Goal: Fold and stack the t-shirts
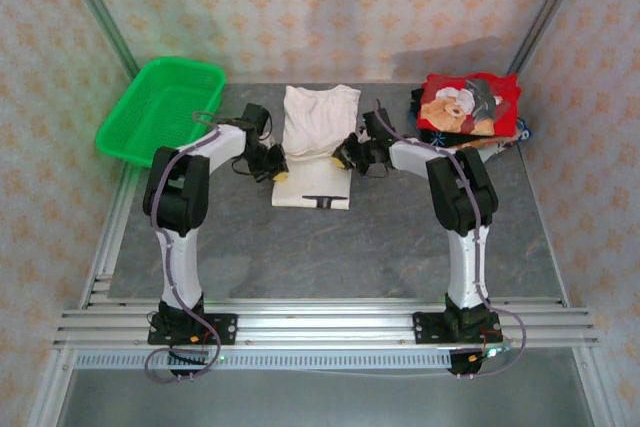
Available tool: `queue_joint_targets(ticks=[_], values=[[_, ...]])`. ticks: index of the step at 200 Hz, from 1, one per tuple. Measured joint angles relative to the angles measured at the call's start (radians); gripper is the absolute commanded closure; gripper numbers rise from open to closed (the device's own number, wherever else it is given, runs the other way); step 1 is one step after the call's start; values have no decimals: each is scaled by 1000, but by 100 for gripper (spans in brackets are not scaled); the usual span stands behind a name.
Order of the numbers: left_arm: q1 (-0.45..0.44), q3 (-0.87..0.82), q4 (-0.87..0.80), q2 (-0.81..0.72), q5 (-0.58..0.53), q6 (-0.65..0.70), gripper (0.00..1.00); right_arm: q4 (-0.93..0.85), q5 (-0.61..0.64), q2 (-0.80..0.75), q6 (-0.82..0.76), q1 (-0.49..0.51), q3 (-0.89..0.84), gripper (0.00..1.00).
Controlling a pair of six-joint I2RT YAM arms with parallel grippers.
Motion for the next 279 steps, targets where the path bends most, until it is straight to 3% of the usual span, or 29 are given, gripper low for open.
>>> queue_joint_targets(ticks=[34,68,80,103,119,136,168,193,240,279], values=[[1,228,-18,122,-18,-10,96,6,10,91,27,-7,135,100],[11,448,-47,228,-33,-23,91,72,20,155,88,-39,209,90],[19,490,-55,237,-37,-31,84,97,26,156,105,-49,213,81],[34,499,-53,204,-45,-39,52,109,43,125,100,-63,214,52],[45,413,-32,112,-44,-26,40,77,58,45,76,-63,179,39],[54,267,-14,-43,-32,-27,33,26,62,-97,27,-61,104,31],[64,1,22,-370,18,-7,31,-24,56,-449,-24,-54,-117,28],[64,-210,50,-534,59,6,31,-36,42,-625,-40,-30,-310,27],[63,-582,105,-594,111,-4,32,-12,28,-689,-2,21,-657,29],[50,-702,199,-596,132,-45,33,137,15,-669,70,42,-782,32]])
